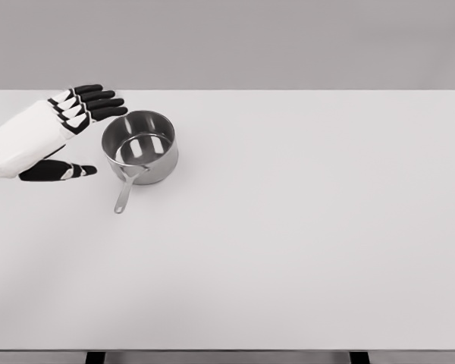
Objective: Rotate pot handle
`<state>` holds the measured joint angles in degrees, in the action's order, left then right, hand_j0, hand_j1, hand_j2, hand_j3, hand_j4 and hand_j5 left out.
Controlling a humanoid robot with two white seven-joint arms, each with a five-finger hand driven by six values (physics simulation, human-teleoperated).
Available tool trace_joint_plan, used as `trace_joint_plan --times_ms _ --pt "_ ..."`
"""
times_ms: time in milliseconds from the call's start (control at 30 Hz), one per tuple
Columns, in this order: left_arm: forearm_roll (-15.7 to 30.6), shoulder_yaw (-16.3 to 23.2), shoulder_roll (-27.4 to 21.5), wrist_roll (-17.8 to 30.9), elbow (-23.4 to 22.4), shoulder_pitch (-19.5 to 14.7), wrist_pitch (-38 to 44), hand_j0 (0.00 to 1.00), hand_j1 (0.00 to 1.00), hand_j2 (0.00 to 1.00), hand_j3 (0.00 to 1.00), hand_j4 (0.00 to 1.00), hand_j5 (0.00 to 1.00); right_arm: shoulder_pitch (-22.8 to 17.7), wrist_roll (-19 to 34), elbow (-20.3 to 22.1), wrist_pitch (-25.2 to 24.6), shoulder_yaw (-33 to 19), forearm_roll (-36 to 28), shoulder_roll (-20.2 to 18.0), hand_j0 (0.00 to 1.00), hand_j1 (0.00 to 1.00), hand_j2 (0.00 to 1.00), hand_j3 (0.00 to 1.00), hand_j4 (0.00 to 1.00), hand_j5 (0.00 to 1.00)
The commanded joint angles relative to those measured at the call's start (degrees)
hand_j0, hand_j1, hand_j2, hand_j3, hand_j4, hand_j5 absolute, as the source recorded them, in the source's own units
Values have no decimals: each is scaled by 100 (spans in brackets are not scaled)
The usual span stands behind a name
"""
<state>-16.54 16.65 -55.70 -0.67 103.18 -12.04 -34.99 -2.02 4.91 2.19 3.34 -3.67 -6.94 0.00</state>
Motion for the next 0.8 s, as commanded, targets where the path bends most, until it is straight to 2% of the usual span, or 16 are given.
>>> trace_joint_plan --times_ms 0,167,300,333,567,600,667,700,767 --pt "-51 102 -3 -4 0 0 -1 100 100 100 100 100 100 0 1 0 0 -2 0 0 100 100 100 100 100 100" --pt "-95 111 6 -4 0 -140 -1 100 100 100 100 100 100 -9 1 0 0 -2 0 0 100 100 100 100 100 100" --pt "-51 497 103 -4 0 -457 -1 100 100 100 100 100 100 0 1 0 0 -2 0 0 100 100 100 100 100 100" --pt "-51 585 287 -4 9 -580 -1 100 100 100 100 100 100 -9 1 0 0 -2 0 0 100 100 100 100 100 100" --pt "-16 655 692 -4 0 -598 -1 100 100 100 100 100 100 0 1 0 0 -2 0 0 100 100 100 100 100 100" --pt "-16 769 692 -4 0 -659 -1 100 100 100 100 100 100 -9 1 0 0 6 0 0 100 100 100 100 100 100" --pt "107 1446 700 -4 0 -1195 -1 100 100 100 100 100 100 -9 1 0 0 6 0 0 100 100 100 100 100 100" --pt "168 1622 700 -4 0 -1318 63 100 100 100 100 100 100 -9 1 0 0 -2 0 0 100 100 100 100 100 100" --pt "177 1745 700 -4 0 -1354 107 100 100 100 100 100 100 -9 1 0 0 -2 0 0 100 100 100 100 100 100"
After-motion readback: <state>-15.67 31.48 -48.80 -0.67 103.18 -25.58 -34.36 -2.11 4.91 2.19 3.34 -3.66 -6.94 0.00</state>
